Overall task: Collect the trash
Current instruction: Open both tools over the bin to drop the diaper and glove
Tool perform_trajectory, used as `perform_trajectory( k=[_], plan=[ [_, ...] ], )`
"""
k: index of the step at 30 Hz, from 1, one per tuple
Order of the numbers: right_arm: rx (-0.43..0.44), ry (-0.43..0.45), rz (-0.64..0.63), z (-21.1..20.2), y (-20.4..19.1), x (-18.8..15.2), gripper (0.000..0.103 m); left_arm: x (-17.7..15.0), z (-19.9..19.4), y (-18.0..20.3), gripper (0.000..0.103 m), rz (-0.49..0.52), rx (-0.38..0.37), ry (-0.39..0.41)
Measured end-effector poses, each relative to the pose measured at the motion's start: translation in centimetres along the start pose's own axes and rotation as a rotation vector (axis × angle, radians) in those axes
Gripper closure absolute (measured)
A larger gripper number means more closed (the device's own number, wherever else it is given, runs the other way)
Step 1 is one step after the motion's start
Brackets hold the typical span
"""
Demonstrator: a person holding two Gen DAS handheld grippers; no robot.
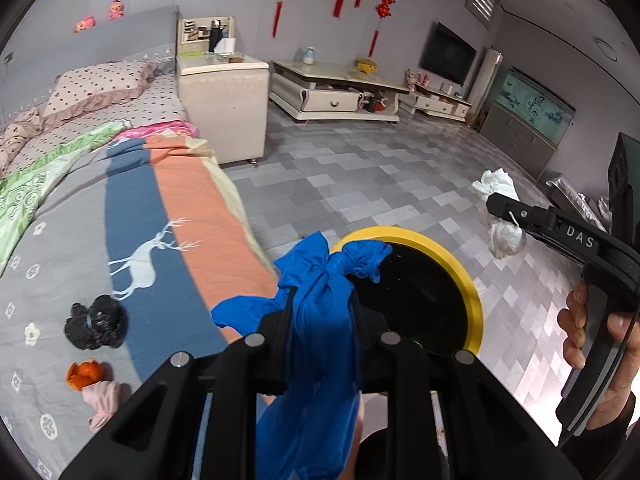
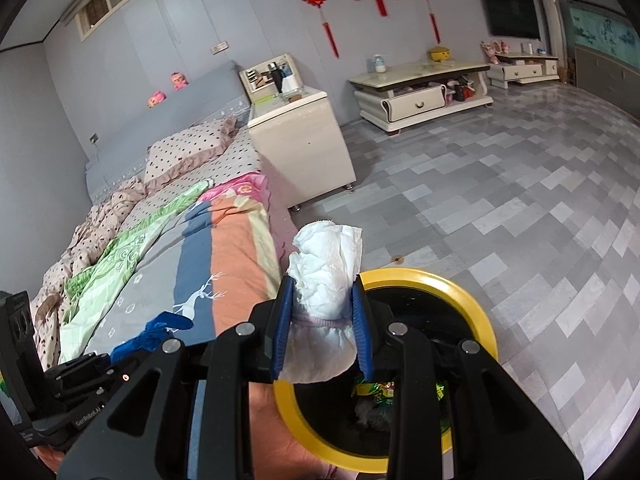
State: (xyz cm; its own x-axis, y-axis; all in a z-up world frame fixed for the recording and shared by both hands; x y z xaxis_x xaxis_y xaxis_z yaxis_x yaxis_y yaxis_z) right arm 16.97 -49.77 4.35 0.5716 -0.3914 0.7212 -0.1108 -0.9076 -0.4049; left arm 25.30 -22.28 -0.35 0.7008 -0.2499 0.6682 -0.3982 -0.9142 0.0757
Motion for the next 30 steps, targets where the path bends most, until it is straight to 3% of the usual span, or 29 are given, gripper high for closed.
perform_trajectory(
  k=[12, 30],
  plan=[
    [-0.015, -0.011, 0.054, 0.7, 3.6, 0.7, 0.076, 1.6, 3.6, 4.6, 0.083, 0.042, -0.049, -0.038],
    [-0.045, -0.047, 0.14, 4.2, 7.9, -0.5, 0.075, 0.5, 8.8, 8.7, 0.083, 0.039, -0.115, -0.095]
  ],
)
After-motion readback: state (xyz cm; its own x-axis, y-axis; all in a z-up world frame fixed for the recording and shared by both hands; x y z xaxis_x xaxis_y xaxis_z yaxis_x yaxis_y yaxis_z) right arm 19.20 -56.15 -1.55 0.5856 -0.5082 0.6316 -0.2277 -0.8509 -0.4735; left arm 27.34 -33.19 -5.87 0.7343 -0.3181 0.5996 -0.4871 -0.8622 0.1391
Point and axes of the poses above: each gripper's, at about its wrist camera, not at the fingertips, and z roughly the way its jaws point, y to its right, x to its top, the point moved 2 cm from there along z, roughly the way its jaws point, and after that the axes turned 10 degrees about x, right-handed, at the moved point
